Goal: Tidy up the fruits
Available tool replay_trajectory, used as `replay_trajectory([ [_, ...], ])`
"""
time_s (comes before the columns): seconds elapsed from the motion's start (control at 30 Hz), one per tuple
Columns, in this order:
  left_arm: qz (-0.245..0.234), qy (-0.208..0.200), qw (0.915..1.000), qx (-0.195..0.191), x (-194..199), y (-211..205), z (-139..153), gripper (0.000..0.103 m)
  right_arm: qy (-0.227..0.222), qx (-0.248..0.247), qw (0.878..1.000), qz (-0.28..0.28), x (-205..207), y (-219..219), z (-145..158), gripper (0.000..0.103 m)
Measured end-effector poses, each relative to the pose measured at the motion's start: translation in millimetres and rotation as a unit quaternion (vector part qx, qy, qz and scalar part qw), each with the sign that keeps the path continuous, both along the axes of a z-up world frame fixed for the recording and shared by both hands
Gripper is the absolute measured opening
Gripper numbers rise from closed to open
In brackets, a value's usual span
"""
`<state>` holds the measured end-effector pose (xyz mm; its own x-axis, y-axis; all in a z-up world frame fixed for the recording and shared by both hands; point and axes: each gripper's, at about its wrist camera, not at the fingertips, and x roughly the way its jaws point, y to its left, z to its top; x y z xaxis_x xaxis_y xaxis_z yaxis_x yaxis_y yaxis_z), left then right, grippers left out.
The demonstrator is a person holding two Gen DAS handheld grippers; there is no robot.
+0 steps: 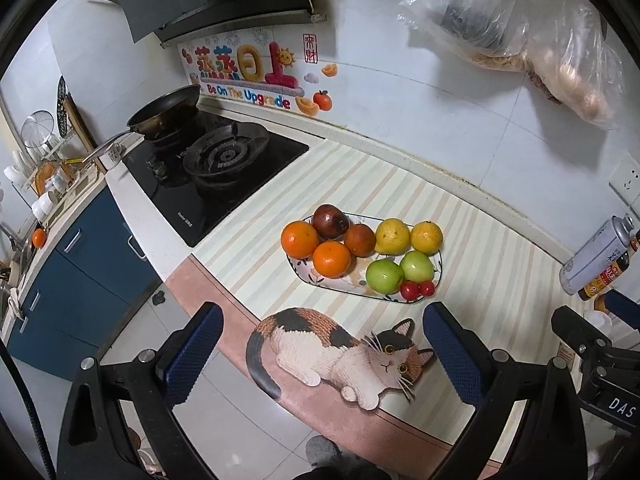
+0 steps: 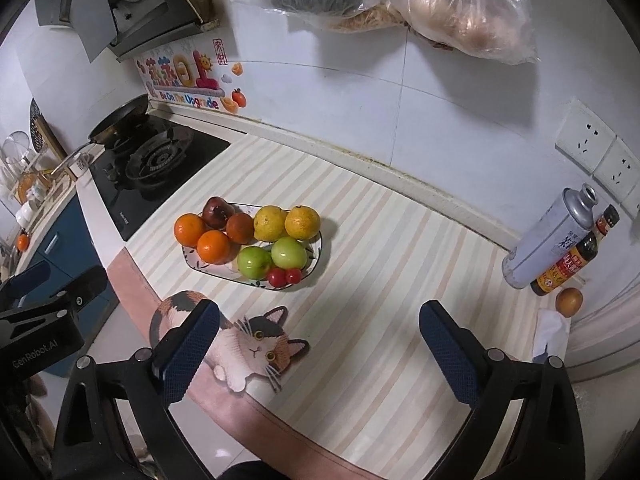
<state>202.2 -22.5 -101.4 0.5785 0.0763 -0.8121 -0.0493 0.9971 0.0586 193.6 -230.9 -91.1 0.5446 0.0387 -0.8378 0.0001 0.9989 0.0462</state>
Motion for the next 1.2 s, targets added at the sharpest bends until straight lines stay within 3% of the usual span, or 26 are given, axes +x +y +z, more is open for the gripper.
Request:
replay_trajectory([
  [0.63, 0.007, -0.026, 0.9996, 0.001, 4.1, 6.0, 1.4, 0.102, 0.003, 0.003, 1.0, -0.006, 5.2, -0.8, -7.1, 0.102],
  [1.2, 0.004, -0.023, 0.9997, 0.006, 3.4, 1.9, -4.1, 0.102, 0.011, 0.001, 1.0, -0.001, 8.0, -0.8, -10.6, 0.102],
])
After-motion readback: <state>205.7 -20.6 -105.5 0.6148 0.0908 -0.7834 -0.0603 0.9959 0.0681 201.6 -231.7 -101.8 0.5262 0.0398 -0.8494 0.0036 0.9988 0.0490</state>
